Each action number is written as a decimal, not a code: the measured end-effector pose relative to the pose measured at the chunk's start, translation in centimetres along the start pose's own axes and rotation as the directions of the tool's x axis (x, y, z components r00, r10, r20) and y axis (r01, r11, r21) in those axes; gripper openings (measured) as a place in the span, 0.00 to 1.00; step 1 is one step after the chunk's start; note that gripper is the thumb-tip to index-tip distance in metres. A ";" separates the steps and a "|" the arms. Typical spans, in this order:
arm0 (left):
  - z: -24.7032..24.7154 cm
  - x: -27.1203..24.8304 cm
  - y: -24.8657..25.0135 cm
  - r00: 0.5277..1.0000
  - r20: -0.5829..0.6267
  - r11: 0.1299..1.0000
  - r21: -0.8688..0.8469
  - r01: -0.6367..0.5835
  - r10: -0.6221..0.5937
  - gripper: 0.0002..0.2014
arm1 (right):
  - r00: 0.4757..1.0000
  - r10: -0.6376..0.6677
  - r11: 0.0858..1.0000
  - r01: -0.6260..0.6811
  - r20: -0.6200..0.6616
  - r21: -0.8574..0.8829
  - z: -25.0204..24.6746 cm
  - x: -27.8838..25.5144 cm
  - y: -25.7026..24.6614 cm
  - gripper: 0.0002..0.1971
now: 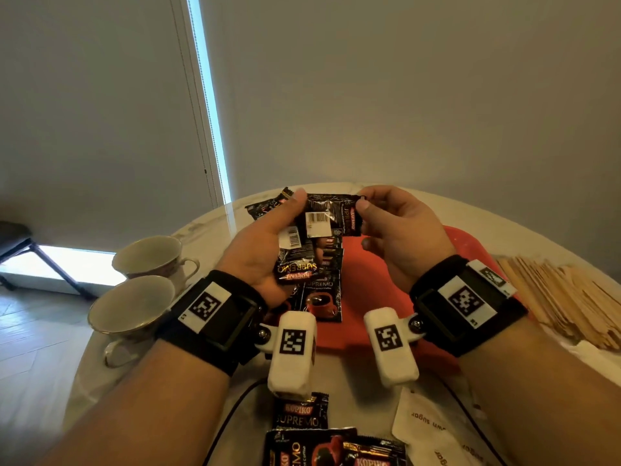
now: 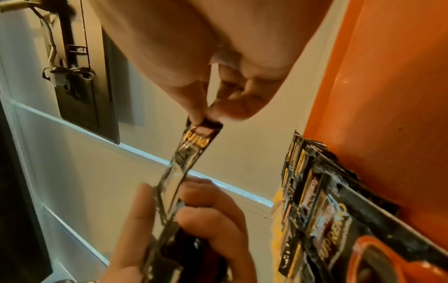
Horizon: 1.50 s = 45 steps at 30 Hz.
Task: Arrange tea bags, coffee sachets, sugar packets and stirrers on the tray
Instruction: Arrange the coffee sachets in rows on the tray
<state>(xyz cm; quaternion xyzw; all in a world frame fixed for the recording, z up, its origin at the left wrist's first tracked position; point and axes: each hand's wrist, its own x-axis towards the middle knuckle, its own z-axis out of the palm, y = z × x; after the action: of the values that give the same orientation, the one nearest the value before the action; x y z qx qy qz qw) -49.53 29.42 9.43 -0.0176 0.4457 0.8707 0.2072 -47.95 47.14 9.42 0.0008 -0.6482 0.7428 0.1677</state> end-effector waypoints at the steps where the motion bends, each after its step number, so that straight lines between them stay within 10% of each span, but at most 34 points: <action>1: 0.1 0.0 0.1 1.000 0.004 1.000 -0.021 0.011 -0.011 0.33 | 1.000 -0.004 0.998 0.003 0.026 0.059 0.0 -0.1 -0.1 0.07; 11: 0.1 -0.4 -0.1 0.997 -0.002 0.980 0.179 0.081 -0.082 0.26 | 0.996 -0.062 0.991 0.054 0.058 0.124 0.4 -0.1 -0.1 0.18; 20: 0.0 -0.1 -0.4 0.987 -0.094 0.948 0.301 -0.100 0.134 0.19 | 0.989 0.107 0.992 -0.099 0.101 -0.079 0.0 0.0 0.3 0.10; 28: -1.4 1.0 0.8 0.957 -0.215 0.974 0.152 -0.165 0.196 0.08 | 0.906 0.417 0.838 -0.355 0.068 -0.415 -0.6 -0.7 1.2 0.08; 45: -1.5 0.8 1.1 0.973 -0.179 0.987 0.095 -0.128 0.143 0.14 | 0.902 0.429 0.853 -0.386 0.048 -0.351 1.2 -1.6 1.6 0.07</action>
<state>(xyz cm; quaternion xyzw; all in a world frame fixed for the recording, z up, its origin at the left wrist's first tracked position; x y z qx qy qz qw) -50.92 27.95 9.26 -0.0596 0.4989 0.8581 0.1053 -47.10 45.37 7.74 -0.1187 -0.7586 0.6396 -0.0369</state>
